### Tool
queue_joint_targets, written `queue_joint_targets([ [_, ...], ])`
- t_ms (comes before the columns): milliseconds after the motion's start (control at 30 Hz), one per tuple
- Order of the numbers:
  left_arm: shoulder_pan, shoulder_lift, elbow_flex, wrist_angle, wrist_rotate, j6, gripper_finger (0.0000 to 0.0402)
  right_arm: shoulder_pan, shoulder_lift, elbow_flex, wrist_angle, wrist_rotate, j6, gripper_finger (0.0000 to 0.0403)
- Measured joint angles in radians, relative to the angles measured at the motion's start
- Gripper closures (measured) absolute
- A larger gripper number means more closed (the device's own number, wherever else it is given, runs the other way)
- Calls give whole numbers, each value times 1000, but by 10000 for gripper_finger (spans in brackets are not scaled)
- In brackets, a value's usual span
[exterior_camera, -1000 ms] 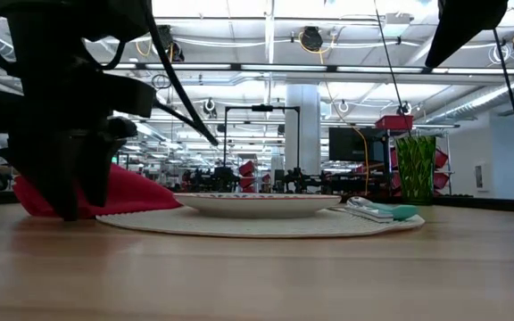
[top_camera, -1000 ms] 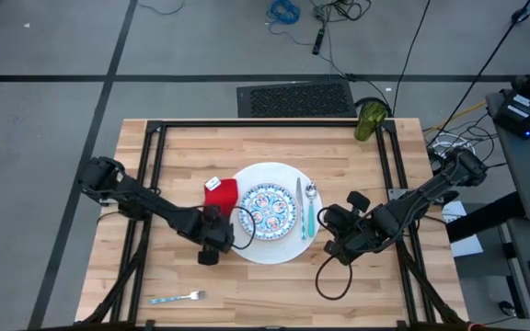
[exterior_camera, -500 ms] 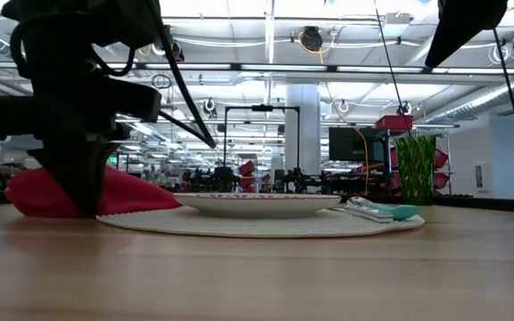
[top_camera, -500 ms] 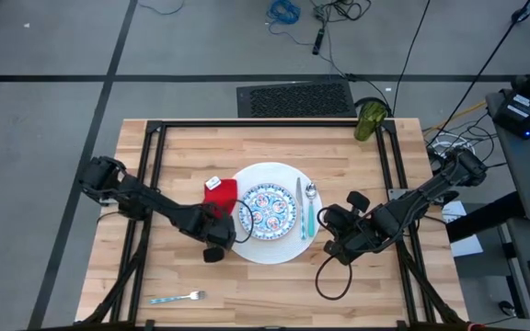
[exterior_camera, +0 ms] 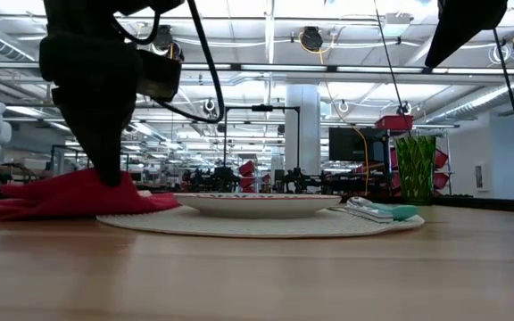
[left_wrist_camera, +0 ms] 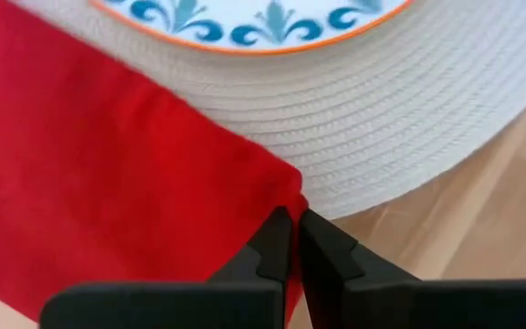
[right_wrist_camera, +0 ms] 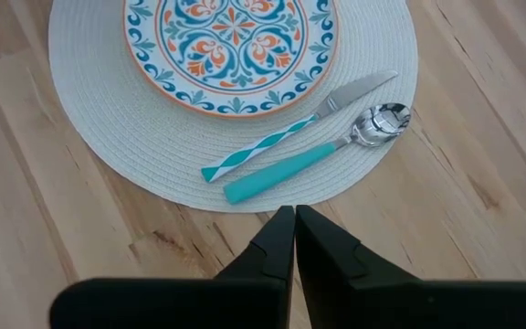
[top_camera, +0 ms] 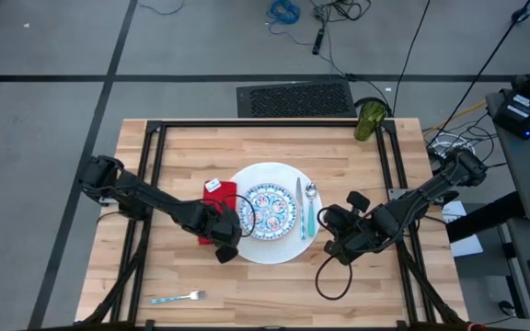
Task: Set table place
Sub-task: Put the red table napkin on the white placemat to the left side of the blue and orange plate, then put the blue fork on the red table napkin
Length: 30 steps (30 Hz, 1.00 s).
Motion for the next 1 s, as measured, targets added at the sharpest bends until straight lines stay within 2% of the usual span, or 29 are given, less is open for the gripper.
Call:
queue_joint_targets([
  [333,6,0,-5,78,-7,-47,394,0,0,0,0,0,-3,403],
  [433,11,0,-5,86,30,-55,364,0,0,0,0,1,-3,403],
  [633,14,0,-5,43,53,-28,274,0,0,0,0,0,-2,403],
  [733,14,-4,10,-47,83,-25,247,0,0,0,0,0,-1,403],
  [800,14,-11,42,-150,125,1,240,0,0,0,0,-1,0,403],
  [867,12,-37,85,-293,125,48,239,0,0,0,0,-5,0,403],
  [1000,-3,-150,161,-497,-41,77,241,0,0,0,0,-9,-2,403],
])
